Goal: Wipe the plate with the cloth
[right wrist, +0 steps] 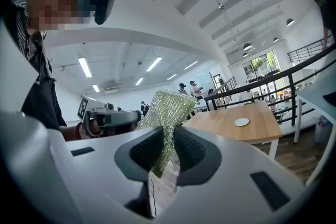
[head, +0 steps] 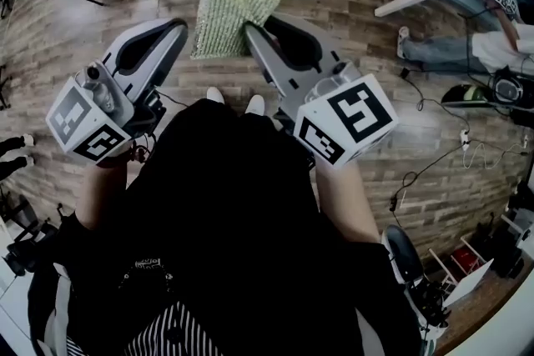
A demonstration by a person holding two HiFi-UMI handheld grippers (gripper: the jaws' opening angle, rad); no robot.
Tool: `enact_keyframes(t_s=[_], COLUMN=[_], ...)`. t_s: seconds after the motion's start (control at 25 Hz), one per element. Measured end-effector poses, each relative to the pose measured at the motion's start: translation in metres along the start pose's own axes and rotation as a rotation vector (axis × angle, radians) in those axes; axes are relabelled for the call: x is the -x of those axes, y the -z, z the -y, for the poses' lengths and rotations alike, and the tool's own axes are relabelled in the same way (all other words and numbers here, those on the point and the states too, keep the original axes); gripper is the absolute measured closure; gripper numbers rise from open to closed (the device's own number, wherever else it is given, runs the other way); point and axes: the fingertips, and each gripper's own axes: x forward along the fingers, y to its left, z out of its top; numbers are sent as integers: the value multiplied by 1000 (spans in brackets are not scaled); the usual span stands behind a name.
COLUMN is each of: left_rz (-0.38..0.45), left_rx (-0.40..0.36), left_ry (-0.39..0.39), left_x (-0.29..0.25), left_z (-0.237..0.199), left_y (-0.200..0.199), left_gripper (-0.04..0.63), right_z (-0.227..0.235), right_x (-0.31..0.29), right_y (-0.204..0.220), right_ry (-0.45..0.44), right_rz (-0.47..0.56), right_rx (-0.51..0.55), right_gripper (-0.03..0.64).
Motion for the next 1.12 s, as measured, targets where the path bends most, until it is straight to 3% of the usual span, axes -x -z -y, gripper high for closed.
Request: enact_keyframes(t_s=[0.28,0.56,0.8,1.12], left_rz=[-12,-8,-8,7], left_rx=[-62,-47,-47,-30], left_ry=[-11,26,102,157], left_x=[-19,-48,-73,-84], left_z=[-23,-76,-144,-192], left_y=[-9,-13,-44,-60], left_gripper=[597,597,597,597], right_z=[23,49,79,94], right_x=[-5,-36,-100,-145], right_y=[2,-12,-45,-56], right_ry=[36,105,171,215], right_rz=[-8,-11,-11,-51], right_rx=[-21,8,12,11], right_gripper=[569,569,569,569])
